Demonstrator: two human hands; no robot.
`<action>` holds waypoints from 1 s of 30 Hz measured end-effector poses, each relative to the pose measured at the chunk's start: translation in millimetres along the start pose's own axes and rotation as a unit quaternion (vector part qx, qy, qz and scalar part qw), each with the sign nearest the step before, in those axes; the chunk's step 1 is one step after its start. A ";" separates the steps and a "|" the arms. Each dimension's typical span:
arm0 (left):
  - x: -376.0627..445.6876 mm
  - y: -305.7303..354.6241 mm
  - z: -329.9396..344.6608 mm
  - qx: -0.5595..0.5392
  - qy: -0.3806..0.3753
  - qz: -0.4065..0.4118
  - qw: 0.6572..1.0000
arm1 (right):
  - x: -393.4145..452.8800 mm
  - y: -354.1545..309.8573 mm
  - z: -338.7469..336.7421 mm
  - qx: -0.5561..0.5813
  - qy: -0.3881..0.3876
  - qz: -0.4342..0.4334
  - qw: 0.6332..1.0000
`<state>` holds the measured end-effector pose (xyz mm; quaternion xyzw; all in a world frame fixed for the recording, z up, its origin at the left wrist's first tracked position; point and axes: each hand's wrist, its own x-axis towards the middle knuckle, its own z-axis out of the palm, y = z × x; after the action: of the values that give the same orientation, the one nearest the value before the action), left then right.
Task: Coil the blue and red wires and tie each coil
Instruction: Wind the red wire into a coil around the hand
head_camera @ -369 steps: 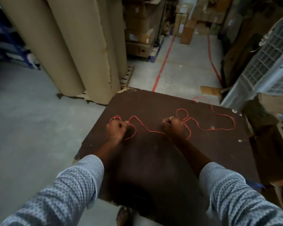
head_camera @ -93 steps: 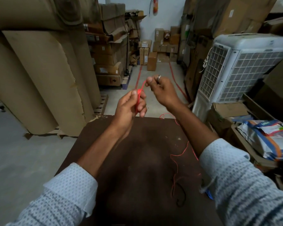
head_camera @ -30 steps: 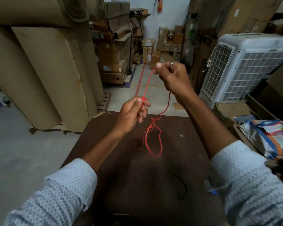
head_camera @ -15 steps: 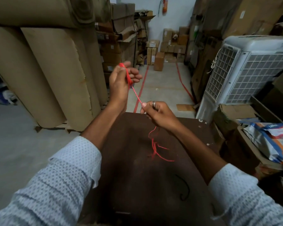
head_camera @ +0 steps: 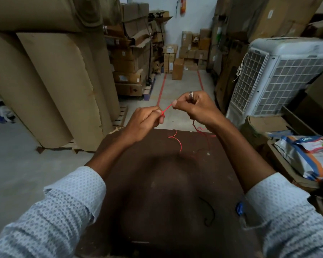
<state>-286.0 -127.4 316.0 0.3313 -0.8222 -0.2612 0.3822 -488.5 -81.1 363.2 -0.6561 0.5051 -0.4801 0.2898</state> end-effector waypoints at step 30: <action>8.0 -23.2 -0.7 0.102 0.141 0.080 0.982 | -31.2 -13.2 28.8 0.126 -0.174 0.005 0.977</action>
<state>-281.4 -148.5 304.3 0.3354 -0.8062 -0.0956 0.4778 -457.7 -50.4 353.4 -0.6854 0.3858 -0.4164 0.4561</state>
